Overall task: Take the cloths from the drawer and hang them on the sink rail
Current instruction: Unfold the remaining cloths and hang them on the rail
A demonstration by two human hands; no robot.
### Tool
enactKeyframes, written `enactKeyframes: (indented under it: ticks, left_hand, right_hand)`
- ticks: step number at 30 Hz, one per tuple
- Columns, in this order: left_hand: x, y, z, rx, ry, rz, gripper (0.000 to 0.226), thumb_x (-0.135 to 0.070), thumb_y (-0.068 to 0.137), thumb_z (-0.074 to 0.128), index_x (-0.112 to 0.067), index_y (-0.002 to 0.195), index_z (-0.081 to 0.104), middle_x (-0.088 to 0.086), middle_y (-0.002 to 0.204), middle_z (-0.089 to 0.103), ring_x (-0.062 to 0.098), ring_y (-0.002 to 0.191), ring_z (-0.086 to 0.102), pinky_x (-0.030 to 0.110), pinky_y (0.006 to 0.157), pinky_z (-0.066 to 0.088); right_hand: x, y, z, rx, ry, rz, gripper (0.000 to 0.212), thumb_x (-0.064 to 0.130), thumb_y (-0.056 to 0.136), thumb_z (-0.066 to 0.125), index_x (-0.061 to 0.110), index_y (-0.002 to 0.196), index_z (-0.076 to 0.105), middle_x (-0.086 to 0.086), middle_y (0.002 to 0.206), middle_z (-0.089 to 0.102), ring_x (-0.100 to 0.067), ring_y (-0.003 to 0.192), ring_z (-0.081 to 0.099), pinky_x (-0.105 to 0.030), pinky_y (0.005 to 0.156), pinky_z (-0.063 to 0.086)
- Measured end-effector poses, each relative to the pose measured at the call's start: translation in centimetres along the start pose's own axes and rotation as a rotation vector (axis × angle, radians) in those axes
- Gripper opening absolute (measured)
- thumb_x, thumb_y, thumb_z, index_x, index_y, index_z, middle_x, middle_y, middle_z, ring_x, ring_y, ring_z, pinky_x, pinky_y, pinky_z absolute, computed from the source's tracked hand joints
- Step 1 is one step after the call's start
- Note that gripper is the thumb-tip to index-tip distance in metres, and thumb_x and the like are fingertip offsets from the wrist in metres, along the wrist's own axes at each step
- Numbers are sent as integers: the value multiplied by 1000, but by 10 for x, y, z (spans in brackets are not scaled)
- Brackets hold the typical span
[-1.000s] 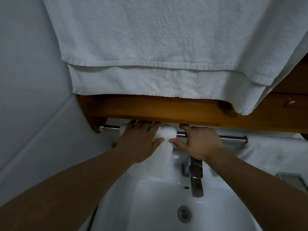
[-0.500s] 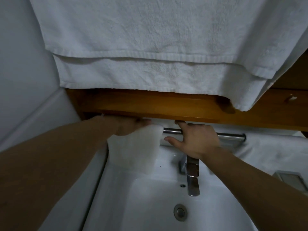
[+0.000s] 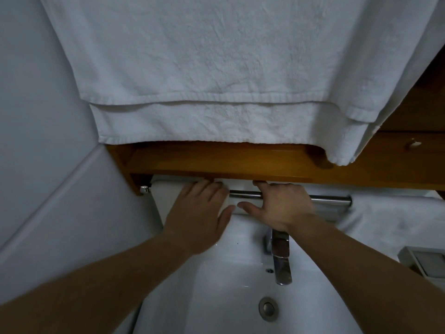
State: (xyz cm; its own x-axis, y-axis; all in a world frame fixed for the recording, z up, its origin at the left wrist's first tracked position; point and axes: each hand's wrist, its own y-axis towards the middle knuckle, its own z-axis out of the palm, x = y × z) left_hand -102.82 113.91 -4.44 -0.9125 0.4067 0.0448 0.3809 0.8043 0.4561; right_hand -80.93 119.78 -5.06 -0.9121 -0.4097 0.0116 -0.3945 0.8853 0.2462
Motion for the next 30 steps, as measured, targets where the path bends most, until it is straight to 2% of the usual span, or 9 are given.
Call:
enactKeyframes:
  ticks: [8,13,17,19,22,24,25,28,30]
  left_hand:
    - [13,-18,35,110,147,-82,66,-55,98,34,-13,147,43,14,144,53,34,135,47,58,113,33]
    - [18,25,37,80,176,-165,53,-57,98,36,-16,97,69,7,88,70,29,86,65,44,89,47]
    - [24,48,38,82,173,-99,69,-63,100,30,-18,56,59,3,50,56,22,48,57,29,59,48]
    - [26,61,31,325,126,-127,74,-70,97,23,-18,67,67,1,64,66,21,67,65,31,74,52]
    - [30,78,23,577,-122,-282,58,-69,96,30,-34,128,62,-2,122,67,21,120,57,36,109,38]
    - [30,76,17,567,86,-81,52,-49,104,31,-37,155,25,3,132,60,29,123,54,42,107,42]
    - [29,71,15,531,212,-1,51,-44,106,28,-34,156,23,4,120,65,29,112,60,41,98,50]
    - [24,49,12,380,156,-126,80,-64,97,-3,-26,113,66,0,72,60,21,73,64,30,68,49]
    - [21,33,10,236,161,-271,77,-65,95,6,-20,85,67,4,69,64,29,74,66,36,76,49]
  right_hand:
    - [0,0,-1,-6,5,-11,83,88,81,20,32,135,49,6,97,72,-17,89,67,-31,73,53]
    - [-1,-1,3,-41,-8,-21,85,90,80,18,32,133,50,7,95,72,-16,86,68,-30,71,52]
    - [-1,0,6,-70,-26,-25,84,88,80,19,31,133,52,7,95,72,-16,86,69,-29,70,51]
    - [-1,0,6,-64,-41,-21,85,88,80,18,31,133,52,7,93,72,-16,84,69,-29,69,52]
    - [0,0,4,-56,-42,-20,84,88,81,18,31,133,51,8,92,72,-15,84,69,-29,69,51]
    - [1,-1,1,-46,-33,-20,83,87,82,20,31,135,50,8,94,72,-16,86,68,-29,69,49]
    - [1,-1,-1,-40,-32,-20,83,87,82,20,32,136,50,8,95,72,-16,87,68,-29,69,48]
    - [2,-1,-2,-32,-31,-15,84,88,81,19,32,138,48,7,98,72,-16,89,68,-29,70,50]
    - [2,-1,-2,-16,-28,-10,85,88,81,18,32,139,47,7,97,71,-16,87,68,-30,70,51]
